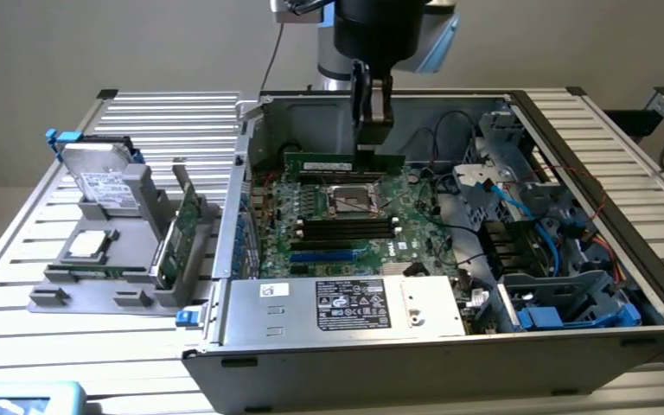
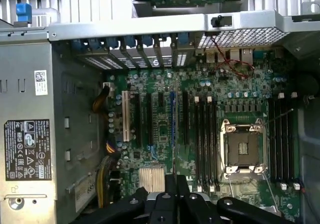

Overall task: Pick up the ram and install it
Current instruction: 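Pick up the ram and move it above insertion slot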

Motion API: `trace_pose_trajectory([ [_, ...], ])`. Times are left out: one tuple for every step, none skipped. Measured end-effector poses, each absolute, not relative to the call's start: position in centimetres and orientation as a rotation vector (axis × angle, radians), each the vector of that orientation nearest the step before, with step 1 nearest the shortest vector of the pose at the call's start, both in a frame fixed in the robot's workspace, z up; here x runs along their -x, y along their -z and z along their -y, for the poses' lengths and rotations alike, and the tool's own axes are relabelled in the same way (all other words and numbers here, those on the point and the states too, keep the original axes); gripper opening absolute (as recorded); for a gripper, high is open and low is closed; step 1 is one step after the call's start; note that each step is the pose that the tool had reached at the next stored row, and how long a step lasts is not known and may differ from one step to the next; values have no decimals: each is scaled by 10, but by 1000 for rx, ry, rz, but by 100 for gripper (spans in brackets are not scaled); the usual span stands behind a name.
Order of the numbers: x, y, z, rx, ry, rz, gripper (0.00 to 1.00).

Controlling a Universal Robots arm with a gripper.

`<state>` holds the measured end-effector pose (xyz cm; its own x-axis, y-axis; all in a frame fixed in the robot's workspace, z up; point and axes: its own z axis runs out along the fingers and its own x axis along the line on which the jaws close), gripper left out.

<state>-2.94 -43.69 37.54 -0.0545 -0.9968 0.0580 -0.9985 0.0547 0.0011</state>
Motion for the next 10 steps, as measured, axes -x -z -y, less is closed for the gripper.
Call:
trace_pose_trajectory([
  [29, -374, 434, -2130, -61, 2250, 13],
  [28, -373, 430, -2131, -62, 2250, 13],
  [28, -372, 428, -2131, -63, 2250, 13],
  [27, -371, 425, -2132, -63, 2250, 13],
  [26, -369, 423, -2132, -63, 2250, 13],
  [25, -368, 422, -2133, -63, 2250, 13],
  [24, -366, 420, -2133, -64, 2250, 13],
  [23, -365, 418, -2133, -64, 2250, 13],
  [22, -363, 417, -2133, -64, 2250, 13],
  [22, -362, 416, -2133, -64, 2250, 13],
])
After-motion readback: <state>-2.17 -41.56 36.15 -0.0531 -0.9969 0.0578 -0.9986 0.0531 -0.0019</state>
